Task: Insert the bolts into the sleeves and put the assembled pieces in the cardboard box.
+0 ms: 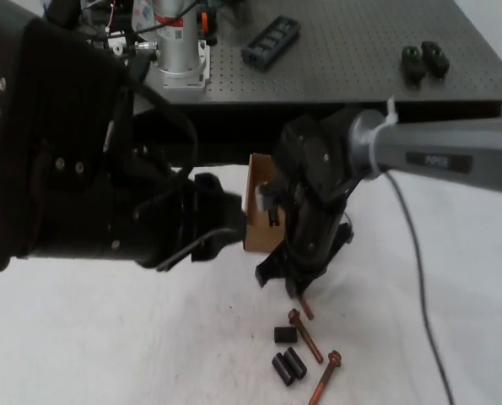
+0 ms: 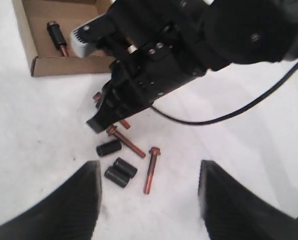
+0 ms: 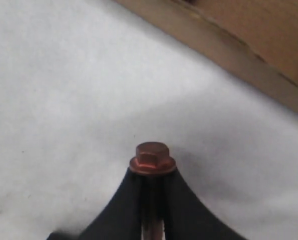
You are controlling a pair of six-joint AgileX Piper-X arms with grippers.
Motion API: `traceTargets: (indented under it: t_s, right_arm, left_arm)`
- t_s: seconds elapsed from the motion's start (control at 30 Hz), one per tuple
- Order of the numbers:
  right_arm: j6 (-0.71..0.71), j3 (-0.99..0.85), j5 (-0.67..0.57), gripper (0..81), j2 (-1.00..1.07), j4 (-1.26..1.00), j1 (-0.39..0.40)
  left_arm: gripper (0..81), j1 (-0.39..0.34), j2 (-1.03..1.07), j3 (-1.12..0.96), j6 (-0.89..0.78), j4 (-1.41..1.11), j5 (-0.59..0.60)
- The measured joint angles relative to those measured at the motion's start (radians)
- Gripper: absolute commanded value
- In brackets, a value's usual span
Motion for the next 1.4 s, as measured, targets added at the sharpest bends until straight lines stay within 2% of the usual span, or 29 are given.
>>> traceTargets:
  t_s: [0.13, 0.23, 0.3, 0.37, 0.4, 0.5, 0.53, 0.73, 0.8, 0.97, 1.23, 1.4]
  right_arm:
    - [0.013, 0.000, -0.016, 2.1, -0.228, 0.017, -0.033]
    - [0.014, 0.041, -0.073, 2.1, -0.486, 0.036, -0.097]
    - [0.014, 0.071, -0.104, 2.1, -0.543, 0.031, -0.113]
    - [0.014, 0.182, -0.229, 2.1, -0.711, -0.012, -0.164]
    - [0.014, 0.276, -0.346, 2.1, -0.845, -0.070, -0.199]
    - [0.020, 0.408, -0.549, 2.1, -1.040, -0.192, -0.252]
    - [0.020, 0.416, -0.549, 2.1, -1.053, -0.192, -0.252]
    - [0.160, 0.616, -0.836, 2.1, -1.299, -0.279, -0.321]
    - [0.196, 0.644, -0.880, 2.1, -1.322, -0.279, -0.322]
    - [0.234, 0.657, -0.888, 2.1, -1.341, -0.280, -0.322]
    - [0.314, 0.657, -0.763, 2.1, -1.360, -0.278, -0.322]
    - [0.345, 0.657, -0.716, 2.1, -1.360, -0.220, -0.324]
  left_arm:
    - [42.3, -0.004, 0.033, 0.000, 0.002, 0.023, 0.028]
    - [42.3, -0.041, 0.119, 0.000, 0.002, 0.039, 0.049]
    - [42.3, -0.052, 0.139, 0.000, 0.002, 0.038, 0.052]
    - [42.3, -0.075, 0.186, 0.000, 0.002, 0.039, 0.057]
    - [42.3, -0.085, 0.203, 0.000, 0.002, 0.039, 0.060]
    - [42.3, -0.096, 0.244, 0.000, 0.004, 0.039, 0.062]
    - [42.3, -0.098, 0.257, 0.000, 0.004, 0.039, 0.062]
    - [42.3, -0.100, 0.298, 0.000, 0.004, 0.038, 0.063]
    - [42.3, -0.100, 0.305, 0.000, 0.004, 0.035, 0.063]
    - [42.3, -0.100, 0.307, 0.000, 0.006, 0.016, 0.063]
    - [42.3, -0.100, 0.316, -0.010, 0.033, 0.004, 0.063]
    - [42.3, -0.104, 0.402, -0.086, 0.058, 0.033, 0.060]
